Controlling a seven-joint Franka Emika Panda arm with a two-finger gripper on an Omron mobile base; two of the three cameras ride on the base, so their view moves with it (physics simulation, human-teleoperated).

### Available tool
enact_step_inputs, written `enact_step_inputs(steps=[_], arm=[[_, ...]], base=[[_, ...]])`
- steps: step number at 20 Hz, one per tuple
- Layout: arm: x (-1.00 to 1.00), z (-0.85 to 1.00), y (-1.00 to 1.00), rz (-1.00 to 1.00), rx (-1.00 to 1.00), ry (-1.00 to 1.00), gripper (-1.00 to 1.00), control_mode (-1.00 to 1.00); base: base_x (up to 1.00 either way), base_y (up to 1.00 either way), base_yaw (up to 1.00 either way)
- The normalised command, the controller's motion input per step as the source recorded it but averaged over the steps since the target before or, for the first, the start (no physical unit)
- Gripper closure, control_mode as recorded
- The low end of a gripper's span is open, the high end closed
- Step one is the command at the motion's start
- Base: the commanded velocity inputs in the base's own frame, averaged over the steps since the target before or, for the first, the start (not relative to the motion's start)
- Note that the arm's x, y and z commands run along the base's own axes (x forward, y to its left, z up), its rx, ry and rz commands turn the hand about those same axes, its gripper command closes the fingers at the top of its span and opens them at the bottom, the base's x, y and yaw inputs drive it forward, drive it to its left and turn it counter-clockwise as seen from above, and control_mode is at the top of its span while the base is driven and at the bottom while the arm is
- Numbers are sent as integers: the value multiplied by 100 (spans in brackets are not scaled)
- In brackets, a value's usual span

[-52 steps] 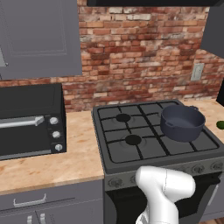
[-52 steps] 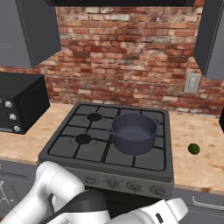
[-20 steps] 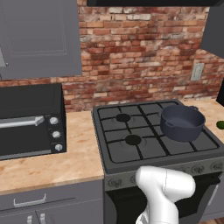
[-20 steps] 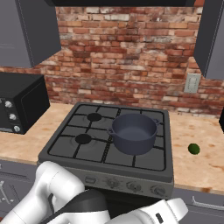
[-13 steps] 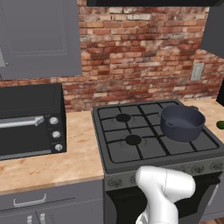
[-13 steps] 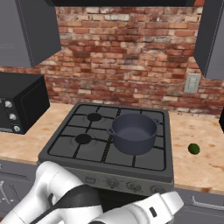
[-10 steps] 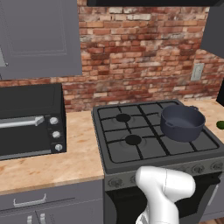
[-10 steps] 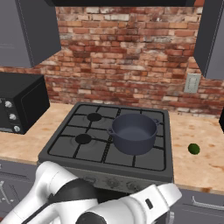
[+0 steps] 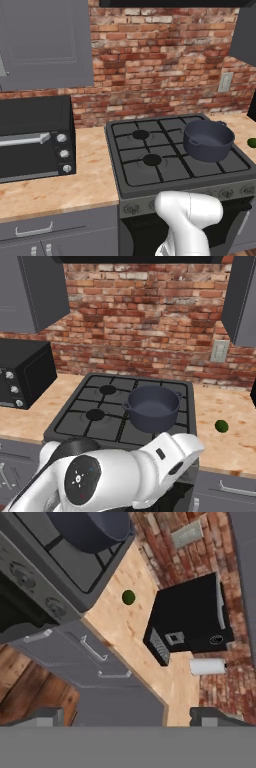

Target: Turn on the burner for the pot on the stove. Wait thirty seconds for the pot to heat up. Then add the lime to the pot.

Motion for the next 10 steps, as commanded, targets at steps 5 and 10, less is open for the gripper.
enact_step_inputs(steps=[5, 10], arm=[[-27, 19, 38, -3, 0, 3, -100, -100], [-20, 9, 80, 0, 0, 2, -100, -100]], base=[[0, 0, 0], [0, 0, 0]])
